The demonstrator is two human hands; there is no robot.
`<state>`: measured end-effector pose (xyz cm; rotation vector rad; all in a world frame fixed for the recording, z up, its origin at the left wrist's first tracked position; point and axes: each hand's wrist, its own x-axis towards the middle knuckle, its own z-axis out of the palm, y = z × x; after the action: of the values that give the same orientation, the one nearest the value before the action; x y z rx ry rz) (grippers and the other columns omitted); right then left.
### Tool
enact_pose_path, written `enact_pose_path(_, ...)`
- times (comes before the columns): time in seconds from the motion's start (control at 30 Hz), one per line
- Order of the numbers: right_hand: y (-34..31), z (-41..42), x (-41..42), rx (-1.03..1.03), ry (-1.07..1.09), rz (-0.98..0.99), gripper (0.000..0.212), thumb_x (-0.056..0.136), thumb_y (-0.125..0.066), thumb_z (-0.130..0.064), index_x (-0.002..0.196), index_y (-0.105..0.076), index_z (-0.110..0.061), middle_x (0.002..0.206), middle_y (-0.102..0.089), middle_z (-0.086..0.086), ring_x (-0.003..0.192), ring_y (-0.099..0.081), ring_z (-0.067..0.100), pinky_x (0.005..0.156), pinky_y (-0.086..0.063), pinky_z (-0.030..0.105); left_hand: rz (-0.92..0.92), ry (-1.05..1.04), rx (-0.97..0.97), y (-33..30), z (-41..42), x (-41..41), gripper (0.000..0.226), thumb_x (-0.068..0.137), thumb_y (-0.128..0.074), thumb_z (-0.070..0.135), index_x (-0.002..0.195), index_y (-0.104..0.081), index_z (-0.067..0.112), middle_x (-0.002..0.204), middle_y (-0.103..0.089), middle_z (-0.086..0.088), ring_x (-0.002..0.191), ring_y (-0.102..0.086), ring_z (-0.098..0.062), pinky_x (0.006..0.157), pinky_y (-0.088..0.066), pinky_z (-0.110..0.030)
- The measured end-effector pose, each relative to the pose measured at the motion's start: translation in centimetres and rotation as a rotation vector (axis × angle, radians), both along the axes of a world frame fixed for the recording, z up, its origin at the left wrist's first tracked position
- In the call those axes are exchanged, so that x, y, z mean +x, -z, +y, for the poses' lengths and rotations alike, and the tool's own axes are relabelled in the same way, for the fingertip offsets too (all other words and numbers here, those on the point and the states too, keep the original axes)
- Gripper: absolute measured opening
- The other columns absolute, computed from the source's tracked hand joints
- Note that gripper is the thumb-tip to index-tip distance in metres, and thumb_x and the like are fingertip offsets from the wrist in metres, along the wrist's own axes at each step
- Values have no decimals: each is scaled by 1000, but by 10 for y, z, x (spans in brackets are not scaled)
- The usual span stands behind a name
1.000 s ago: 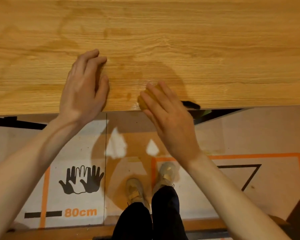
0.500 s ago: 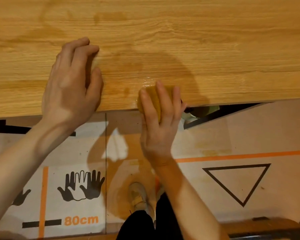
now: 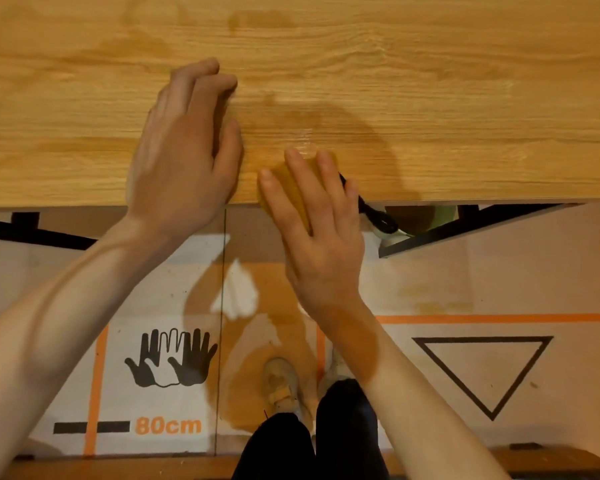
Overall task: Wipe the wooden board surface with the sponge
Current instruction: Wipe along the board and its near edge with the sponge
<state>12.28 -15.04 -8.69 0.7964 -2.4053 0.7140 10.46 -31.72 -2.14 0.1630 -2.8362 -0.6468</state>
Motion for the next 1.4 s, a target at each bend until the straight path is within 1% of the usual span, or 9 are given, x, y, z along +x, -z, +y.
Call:
enact_pose_path(0.13,-15,62,-16,35,32,-53,52,91,-62,2,134,-44,-20,145,-38,8,137,-31,35,123,-3,36,-26,23,90,-4,-9,1,41,108,-41,25,144,-48,9,154,-40,-10,142,-39,-20,114,-30,-21)
enact_pose_path(0.23,-25,85,-16,67,63,-123,33,103,-41,-9,135,-42,-14,146,-37,16,139,-27,39,120,-9,50,2,114,132,-8,-35,13,36,107,-43,18,140,-52,6,145,-49,-11,132,-41,-7,107,-27,-6)
enact_pose_path(0.47,-24,32,-13,82,-84,-8,33,94,-59,2,123,-63,-14,134,-52,14,129,-43,37,119,-20,43,18,-13,-3,2,-119,50,36,105,-42,16,138,-53,5,147,-49,-15,137,-45,-26,114,-30,-22)
enact_pose_path(0.6,-21,-41,3,109,-297,-25,39,103,-33,-2,129,-61,-10,138,-56,13,135,-40,34,121,-19,42,33,5,-1,6,-118,49,39,108,-38,22,139,-51,4,146,-47,-16,138,-44,-25,110,-27,-11)
enact_pose_path(0.8,-39,-97,12,177,-439,-27,42,105,-26,-4,133,-57,-12,142,-53,10,136,-45,31,117,-31,44,85,46,12,9,-120,51,37,109,-34,11,139,-53,-1,146,-48,-19,135,-47,-20,110,-35,-17)
enact_pose_path(0.97,-46,29,-13,363,-281,-34,34,100,-48,-1,132,-55,-11,142,-49,13,137,-42,35,116,-32,49,62,-17,33,8,-114,52,38,107,-36,11,138,-55,2,147,-48,-14,132,-47,-16,108,-30,-10)
enact_pose_path(1.07,-51,60,-14,330,-184,-134,45,93,-55,8,134,-53,-9,143,-45,15,140,-35,35,119,-23,49,28,-68,13,7,-109,53,39,107,-35,17,139,-54,7,151,-46,-8,136,-47,-23,100,-39,-25)
enact_pose_path(1.2,-54,-18,5,191,-164,-184,33,96,-53,-1,128,-59,-7,139,-52,15,137,-40,36,117,-30,48,21,-88,17,2,-109,49,40,105,-36,17,139,-54,8,151,-46,-7,136,-48,-24,97,-45,-35)
enact_pose_path(1.4,-64,-90,20,281,-310,-314,60,86,-62,5,142,-47,-14,151,-42,11,144,-30,32,119,-27,47,7,-66,21,2,-108,50,42,102,-36,14,139,-54,6,150,-47,-9,138,-48,-24,100,-46,-35)
